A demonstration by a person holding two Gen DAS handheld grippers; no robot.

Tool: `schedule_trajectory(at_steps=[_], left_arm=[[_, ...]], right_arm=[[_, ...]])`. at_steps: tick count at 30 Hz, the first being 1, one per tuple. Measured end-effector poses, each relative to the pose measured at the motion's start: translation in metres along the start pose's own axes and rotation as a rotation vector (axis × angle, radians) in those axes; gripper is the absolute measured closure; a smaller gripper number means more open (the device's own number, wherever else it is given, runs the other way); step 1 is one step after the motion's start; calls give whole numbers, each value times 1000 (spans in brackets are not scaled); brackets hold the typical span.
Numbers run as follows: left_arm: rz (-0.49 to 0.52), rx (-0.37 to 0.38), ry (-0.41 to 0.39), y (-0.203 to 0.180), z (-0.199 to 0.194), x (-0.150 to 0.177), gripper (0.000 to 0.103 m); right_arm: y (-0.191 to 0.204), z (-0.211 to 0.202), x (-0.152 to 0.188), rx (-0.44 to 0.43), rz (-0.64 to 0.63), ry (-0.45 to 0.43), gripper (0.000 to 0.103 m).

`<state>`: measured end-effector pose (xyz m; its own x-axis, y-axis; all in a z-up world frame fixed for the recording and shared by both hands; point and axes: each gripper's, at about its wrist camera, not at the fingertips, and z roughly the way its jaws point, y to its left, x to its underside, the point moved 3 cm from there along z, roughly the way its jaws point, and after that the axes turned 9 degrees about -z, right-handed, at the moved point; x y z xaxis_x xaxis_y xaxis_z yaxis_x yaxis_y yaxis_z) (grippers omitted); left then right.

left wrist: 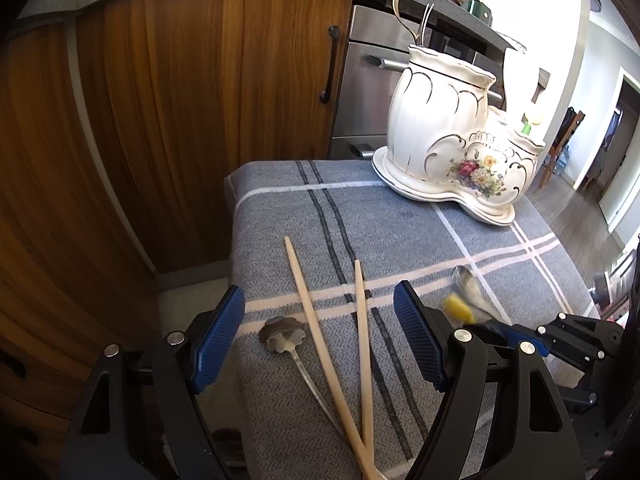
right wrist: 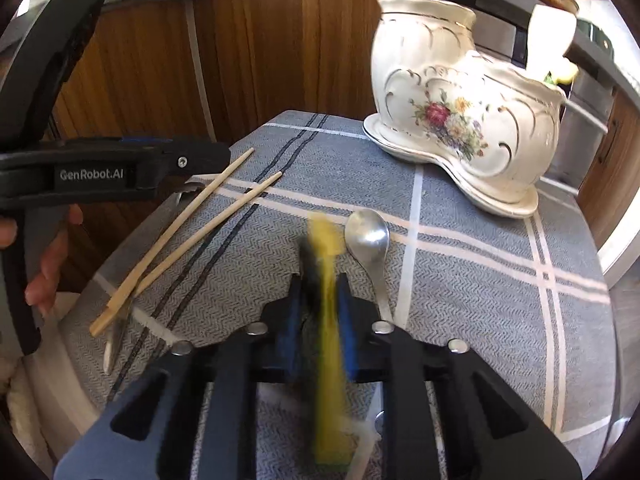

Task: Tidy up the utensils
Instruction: 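Lower the right tool onto the black spoon and close on its handle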

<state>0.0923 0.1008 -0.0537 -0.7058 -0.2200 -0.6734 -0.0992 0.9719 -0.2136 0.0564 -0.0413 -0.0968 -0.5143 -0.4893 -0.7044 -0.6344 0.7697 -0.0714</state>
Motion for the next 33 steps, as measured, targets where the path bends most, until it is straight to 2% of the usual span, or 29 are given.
schedule_trajectory(at_steps=[9,13,19,27,29,33], left_arm=[[-6,3,0,1,0,-2,26],[-5,4,5,2,1,-1,26],[-4,5,8,2,2,-1,26],[-8,7,13,2,3,-1,26],[-6,7,13,2,3,0,26],[-6,7,14,2,3,0,26]], right_arm=[[-21,-17,1,-49,94,-46,87],[-29,-13,5,-89,139,-2,87],[-43,-17,12,-65,191,11,85],[-40,-15,7,-61,151,-1,85],[-37,-15,5,-60,132,-1,80],[-31,-13,3,-38,95,2,80]])
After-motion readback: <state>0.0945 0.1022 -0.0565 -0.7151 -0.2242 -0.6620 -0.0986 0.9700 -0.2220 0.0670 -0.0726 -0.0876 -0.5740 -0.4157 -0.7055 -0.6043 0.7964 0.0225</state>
